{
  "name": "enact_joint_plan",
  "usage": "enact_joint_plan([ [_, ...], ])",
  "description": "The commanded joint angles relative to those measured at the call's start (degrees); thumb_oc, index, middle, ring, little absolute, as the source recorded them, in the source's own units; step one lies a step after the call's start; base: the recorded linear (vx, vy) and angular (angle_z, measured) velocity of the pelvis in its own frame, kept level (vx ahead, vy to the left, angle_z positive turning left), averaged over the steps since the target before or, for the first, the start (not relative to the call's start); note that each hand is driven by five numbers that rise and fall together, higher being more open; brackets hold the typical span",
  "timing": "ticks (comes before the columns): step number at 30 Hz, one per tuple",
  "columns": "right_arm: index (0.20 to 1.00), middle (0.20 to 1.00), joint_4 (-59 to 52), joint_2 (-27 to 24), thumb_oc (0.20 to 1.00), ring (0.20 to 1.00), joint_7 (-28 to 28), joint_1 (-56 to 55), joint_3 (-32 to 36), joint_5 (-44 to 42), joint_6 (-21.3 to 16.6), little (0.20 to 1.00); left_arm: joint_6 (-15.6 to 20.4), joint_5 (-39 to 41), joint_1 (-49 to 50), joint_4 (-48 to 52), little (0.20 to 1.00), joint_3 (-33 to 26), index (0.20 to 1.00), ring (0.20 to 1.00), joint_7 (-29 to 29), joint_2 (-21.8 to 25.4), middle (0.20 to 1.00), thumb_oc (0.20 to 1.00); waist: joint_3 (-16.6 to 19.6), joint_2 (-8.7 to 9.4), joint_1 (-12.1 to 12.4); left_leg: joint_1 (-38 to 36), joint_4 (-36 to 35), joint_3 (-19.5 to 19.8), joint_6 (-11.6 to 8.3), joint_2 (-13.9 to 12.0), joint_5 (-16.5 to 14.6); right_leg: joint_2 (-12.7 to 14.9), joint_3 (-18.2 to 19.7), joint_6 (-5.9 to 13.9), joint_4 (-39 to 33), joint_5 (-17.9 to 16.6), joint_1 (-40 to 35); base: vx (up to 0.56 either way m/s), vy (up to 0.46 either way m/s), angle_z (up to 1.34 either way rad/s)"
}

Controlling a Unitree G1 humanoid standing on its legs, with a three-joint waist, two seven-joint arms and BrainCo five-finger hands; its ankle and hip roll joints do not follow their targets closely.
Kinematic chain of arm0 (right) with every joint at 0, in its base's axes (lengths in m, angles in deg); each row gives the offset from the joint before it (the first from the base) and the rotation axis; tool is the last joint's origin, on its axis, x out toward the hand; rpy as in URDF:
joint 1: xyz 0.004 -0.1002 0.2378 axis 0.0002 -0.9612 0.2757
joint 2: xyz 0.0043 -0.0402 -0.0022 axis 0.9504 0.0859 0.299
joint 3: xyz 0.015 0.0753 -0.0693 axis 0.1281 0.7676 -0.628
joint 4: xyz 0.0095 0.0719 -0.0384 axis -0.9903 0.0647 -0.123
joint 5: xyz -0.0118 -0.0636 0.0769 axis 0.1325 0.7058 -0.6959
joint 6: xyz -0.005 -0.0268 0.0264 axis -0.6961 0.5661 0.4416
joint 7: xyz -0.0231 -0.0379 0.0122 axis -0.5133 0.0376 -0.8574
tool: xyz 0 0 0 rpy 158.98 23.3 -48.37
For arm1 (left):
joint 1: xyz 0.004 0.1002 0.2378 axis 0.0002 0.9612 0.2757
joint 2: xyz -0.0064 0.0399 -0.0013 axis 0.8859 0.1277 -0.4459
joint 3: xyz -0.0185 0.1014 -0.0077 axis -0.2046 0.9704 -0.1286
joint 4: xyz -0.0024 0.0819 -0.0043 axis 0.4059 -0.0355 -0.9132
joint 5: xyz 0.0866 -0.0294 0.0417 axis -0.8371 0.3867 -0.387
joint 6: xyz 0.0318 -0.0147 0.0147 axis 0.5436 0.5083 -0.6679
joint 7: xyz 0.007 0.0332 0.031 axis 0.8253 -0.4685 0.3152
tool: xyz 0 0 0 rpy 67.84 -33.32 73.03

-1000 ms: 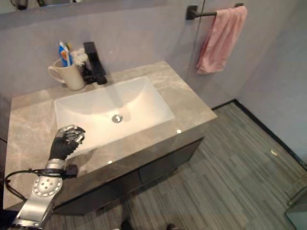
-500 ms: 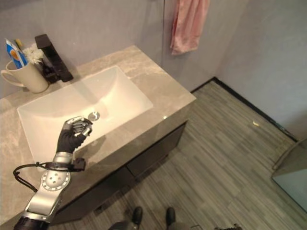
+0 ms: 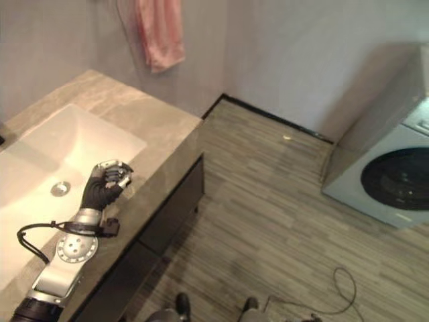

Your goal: Put brush and paste in cup on sink, flatten towel.

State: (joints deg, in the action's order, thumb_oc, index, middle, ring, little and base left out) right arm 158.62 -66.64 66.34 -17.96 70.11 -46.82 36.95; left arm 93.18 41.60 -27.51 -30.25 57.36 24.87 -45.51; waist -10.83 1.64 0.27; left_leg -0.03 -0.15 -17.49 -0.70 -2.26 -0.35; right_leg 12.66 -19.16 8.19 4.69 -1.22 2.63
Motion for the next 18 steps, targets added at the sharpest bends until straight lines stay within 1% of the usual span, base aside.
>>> enact_joint_plan([
  [1, 1.000, 1.000, -1.3, -1.1, 1.000, 1.000, -1.3, -0.5, 1.9, -1.9, -0.6, 1.000, 0.8, 0.3, 0.7, -0.7, 0.200, -0.6, 0.200, 0.200, -0.5, -2.2, 0.200, 0.200, 3.4, 0.76, 1.3, 1.4, 0.5, 4.6, 0.32, 1.5, -1.5, -2.1, 2.1, 2.09, 0.1, 0.1, 0.8, 0.11, -0.170, -0.68],
  [2, 1.000, 1.000, -1.9, -1.3, 1.000, 1.000, -1.4, -1.3, 2.3, -2.4, -0.8, 1.000, 0.4, 1.4, 1.4, -2.5, 0.200, 0.3, 0.200, 0.200, -1.1, -3.4, 0.200, 0.200, 4.0, 0.80, 0.7, 0.7, 0.4, 4.3, 0.08, 1.0, -1.3, -3.6, 3.6, 1.47, -1.0, 0.3, 0.3, 0.11, -0.167, -0.76],
  [4, 1.000, 1.000, -3.1, -1.7, 1.000, 1.000, -1.6, -1.8, 2.9, -3.0, -1.4, 1.000, -0.4, 1.3, 2.0, -4.5, 0.200, 0.8, 0.200, 0.200, -1.6, -4.2, 0.200, 0.200, 4.2, 0.65, -0.2, -0.6, 0.3, 4.2, -0.52, 0.1, -1.4, -5.1, 4.2, 0.87, -1.7, 1.1, -0.6, 0.09, -0.144, -0.53],
  [5, 1.000, 1.000, -3.2, -1.7, 1.000, 1.000, -1.5, -1.8, 2.9, -3.0, -1.4, 1.000, -0.4, 1.3, 2.0, -4.5, 0.200, 0.8, 0.200, 0.200, -1.6, -4.2, 0.200, 0.200, 4.3, 0.68, -0.2, -0.4, 0.2, 4.2, -0.53, 0.1, -1.2, -5.1, 4.2, 0.79, -1.9, 0.9, -0.5, 0.05, -0.112, -0.36],
  [6, 1.000, 1.000, -3.9, -2.0, 1.000, 1.000, -1.6, -2.1, 3.1, -3.2, -1.7, 1.000, -0.7, 1.4, 2.1, -5.5, 0.200, 1.1, 0.200, 0.200, -1.9, -4.4, 0.200, 0.200, 4.4, 0.68, -0.7, -0.6, 0.2, 4.2, -0.91, -0.4, -0.9, -5.7, 4.7, 0.46, -2.2, 1.1, -0.6, 0.03, -0.164, -0.23],
  [7, 1.000, 1.000, -5.3, -2.6, 1.000, 1.000, -1.8, -2.4, 3.2, -3.7, -2.0, 1.000, -1.2, 1.4, 1.8, -7.6, 0.366, 1.8, 0.366, 0.366, -2.5, -4.7, 0.366, 0.366, 4.4, 0.58, -1.3, -0.3, 1.0, 4.5, -1.72, -1.5, -0.6, -6.8, 5.2, -0.24, -2.9, 1.4, -0.9, 0.04, -0.224, -0.07],
  [8, 1.000, 1.000, -6.2, -3.0, 1.000, 1.000, -1.8, -2.5, 3.1, -3.8, -2.2, 1.000, -1.4, 1.6, 1.7, -9.1, 0.485, 2.2, 0.485, 0.485, -2.7, -5.1, 0.485, 0.485, 4.2, 0.80, -1.4, 0.3, 2.5, 4.7, -1.99, -2.0, -0.7, -7.3, 5.4, -0.57, -3.3, 1.5, -1.1, 0.02, -0.247, 0.00],
  [10, 1.000, 1.000, -6.6, -3.7, 1.000, 1.000, -2.0, -2.2, 2.6, -3.9, -2.6, 1.000, -1.4, 1.4, 0.8, -10.2, 0.595, 2.7, 0.595, 0.595, -2.3, -5.7, 0.595, 0.595, 3.0, 1.21, -1.3, 2.6, 9.7, 5.6, -2.33, -3.1, -2.2, -8.0, 5.5, -1.53, -4.0, 1.8, -2.0, 0.00, -0.206, 0.00],
  [11, 1.000, 1.000, -6.9, -3.9, 1.000, 1.000, -2.3, -1.9, 2.3, -3.9, -2.7, 1.000, -1.5, 1.2, 0.7, -10.5, 0.680, 2.8, 0.680, 0.680, -1.9, -5.9, 0.680, 0.680, 2.4, 1.32, -1.1, 4.4, 12.9, 6.7, -2.44, -3.3, -2.0, -8.4, 5.8, -2.04, -4.4, 1.8, -2.1, 0.02, -0.160, -0.11],
  [12, 1.000, 1.000, -8.2, -4.9, 1.000, 1.000, -2.4, -1.6, 1.6, -3.4, -2.5, 1.000, -1.7, 2.0, 0.9, -11.1, 1.000, 3.3, 1.000, 1.000, -1.8, -6.6, 1.000, 1.000, 1.0, 1.21, 0.7, 7.4, 17.6, 13.4, -2.65, 0.9, -1.4, -8.9, 7.5, -2.73, -4.7, 2.3, -3.0, 0.03, -0.076, -0.17],
  [13, 1.000, 1.000, -8.0, -5.1, 1.000, 1.000, -2.5, -1.3, 1.7, -3.5, -2.5, 1.000, -1.8, 1.7, 0.8, -11.7, 1.000, 4.0, 1.000, 1.000, -2.1, -6.9, 1.000, 1.000, 0.8, 1.00, 1.3, 8.3, 15.8, 15.7, -2.25, 3.5, -2.2, -8.9, 8.2, -2.53, -4.9, 2.4, -3.1, 0.03, -0.028, -0.34],
  [14, 1.000, 1.000, -7.9, -5.1, 1.000, 1.000, -2.4, -1.3, 1.7, -3.5, -2.5, 1.000, -1.8, 1.7, 0.7, -11.7, 1.000, 4.0, 1.000, 1.000, -2.1, -6.9, 1.000, 1.000, 0.9, 1.08, 1.2, 8.5, 15.5, 15.7, -2.20, 3.7, -1.8, -8.8, 8.1, -2.51, -4.9, 2.3, -3.0, 0.04, 0.015, -0.52],
  [15, 1.000, 1.000, -8.0, -5.4, 1.000, 1.000, -2.7, -1.0, 2.2, -3.6, -2.4, 1.000, -2.0, 1.6, 0.9, -12.4, 1.000, 4.3, 1.000, 1.000, -2.3, -6.9, 1.000, 1.000, 1.0, 0.69, 1.4, 9.5, 11.8, 16.1, -2.12, 4.0, -1.2, -8.9, 8.5, -2.08, -5.2, 2.3, -3.1, 0.11, 0.057, -0.56],
  [16, 1.000, 1.000, -8.7, -6.1, 1.000, 1.000, -3.7, -1.2, 2.3, -3.1, -2.3, 1.000, -2.6, 0.8, 1.6, -14.8, 1.000, 5.4, 1.000, 1.000, -2.4, -6.8, 1.000, 1.000, 1.3, -0.13, 1.4, 9.7, 6.9, 14.7, -1.98, 2.6, 2.3, -8.9, 8.2, -1.61, -4.5, 2.5, -3.5, 0.15, 0.078, -0.35],
  [17, 1.000, 1.000, -8.4, -5.9, 1.000, 1.000, -3.3, -1.0, 2.0, -3.0, -2.3, 1.000, -2.3, 1.1, 1.6, -15.7, 1.000, 6.3, 1.000, 1.000, -2.9, -7.2, 1.000, 1.000, 1.6, 0.05, 1.6, 10.0, 6.8, 15.5, -2.14, 3.0, 2.4, -8.5, 8.4, -1.51, -4.1, 2.7, -3.4, 0.15, 0.098, -0.19],
  [18, 1.000, 1.000, -8.6, -5.6, 1.000, 1.000, -2.7, -1.0, 1.4, -2.9, -2.4, 1.000, -3.0, 1.4, 2.0, -17.3, 1.000, 6.5, 1.000, 1.000, -3.8, -7.3, 1.000, 1.000, 1.9, -0.21, 1.1, 8.7, 6.1, 15.7, -1.63, 3.5, 1.7, -8.7, 8.6, -1.50, -3.8, 3.2, -3.4, 0.09, 0.077, -0.14],
])
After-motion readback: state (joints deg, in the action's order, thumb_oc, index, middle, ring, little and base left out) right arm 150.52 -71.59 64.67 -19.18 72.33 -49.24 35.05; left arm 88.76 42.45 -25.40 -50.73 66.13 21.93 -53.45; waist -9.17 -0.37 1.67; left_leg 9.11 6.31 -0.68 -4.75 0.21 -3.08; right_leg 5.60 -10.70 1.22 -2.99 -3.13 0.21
